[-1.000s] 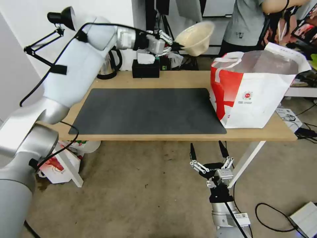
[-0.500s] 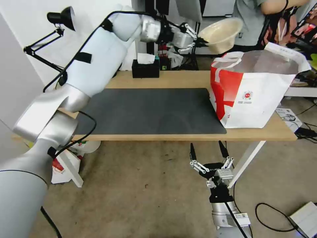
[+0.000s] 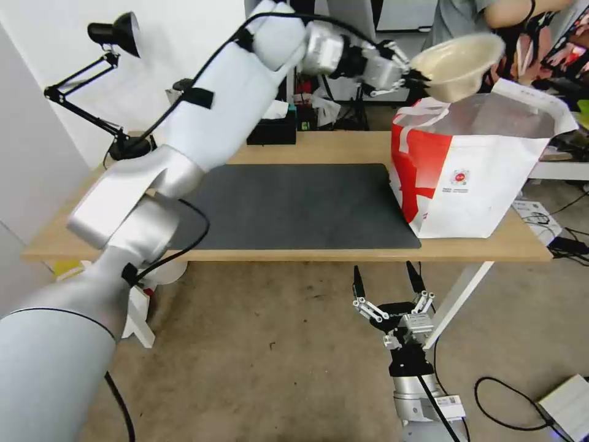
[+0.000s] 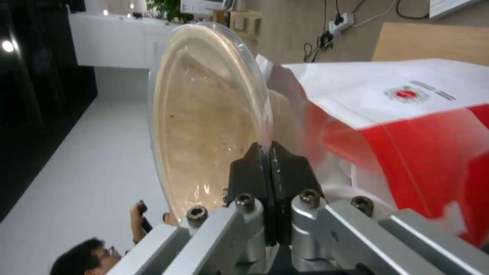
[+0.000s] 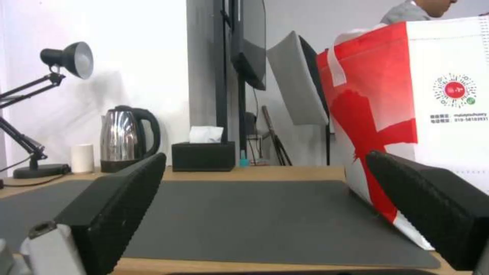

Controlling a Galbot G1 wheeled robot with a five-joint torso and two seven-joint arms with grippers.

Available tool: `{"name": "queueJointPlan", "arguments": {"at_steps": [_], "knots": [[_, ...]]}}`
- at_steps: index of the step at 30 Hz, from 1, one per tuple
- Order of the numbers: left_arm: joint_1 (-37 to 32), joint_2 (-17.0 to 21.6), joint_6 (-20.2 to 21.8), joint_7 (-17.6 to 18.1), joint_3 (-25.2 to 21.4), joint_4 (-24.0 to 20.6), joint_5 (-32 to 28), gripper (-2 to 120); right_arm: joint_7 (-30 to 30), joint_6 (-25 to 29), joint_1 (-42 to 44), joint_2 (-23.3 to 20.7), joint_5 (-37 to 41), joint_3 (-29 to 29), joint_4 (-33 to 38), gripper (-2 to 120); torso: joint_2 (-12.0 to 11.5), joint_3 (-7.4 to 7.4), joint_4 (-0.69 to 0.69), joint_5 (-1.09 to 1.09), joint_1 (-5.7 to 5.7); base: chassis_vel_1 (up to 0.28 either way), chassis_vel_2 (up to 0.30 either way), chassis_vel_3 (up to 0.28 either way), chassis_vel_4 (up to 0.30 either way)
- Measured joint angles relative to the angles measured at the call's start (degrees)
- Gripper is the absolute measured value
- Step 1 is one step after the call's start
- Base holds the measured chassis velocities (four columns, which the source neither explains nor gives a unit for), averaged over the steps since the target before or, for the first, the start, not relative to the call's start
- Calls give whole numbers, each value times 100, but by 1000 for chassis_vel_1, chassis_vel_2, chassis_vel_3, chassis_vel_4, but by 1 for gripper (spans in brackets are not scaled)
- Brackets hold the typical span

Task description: Pick up the trash from the table and place it into the takeout bag.

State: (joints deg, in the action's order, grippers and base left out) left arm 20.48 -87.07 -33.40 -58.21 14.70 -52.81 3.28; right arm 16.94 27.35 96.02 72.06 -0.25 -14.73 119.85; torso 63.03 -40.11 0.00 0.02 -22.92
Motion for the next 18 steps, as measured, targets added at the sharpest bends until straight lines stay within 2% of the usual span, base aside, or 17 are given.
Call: {"name": "queueJointPlan", "arguments": {"at_steps": [4,7,18], "knots": [[54,-349,-64,1,-40,255,159,0,0,0,0,0,0,0,0,100,0,0,1,-2,0,0,0,0,0],[46,-435,-70,45,-36,312,213,0,0,0,0,0,0,0,0,100,0,0,-1,-1,0,0,0,0,0],[-45,-433,-67,137,127,337,238,0,0,0,0,0,0,0,0,100,0,0,1,-2,0,0,0,0,0]]}}
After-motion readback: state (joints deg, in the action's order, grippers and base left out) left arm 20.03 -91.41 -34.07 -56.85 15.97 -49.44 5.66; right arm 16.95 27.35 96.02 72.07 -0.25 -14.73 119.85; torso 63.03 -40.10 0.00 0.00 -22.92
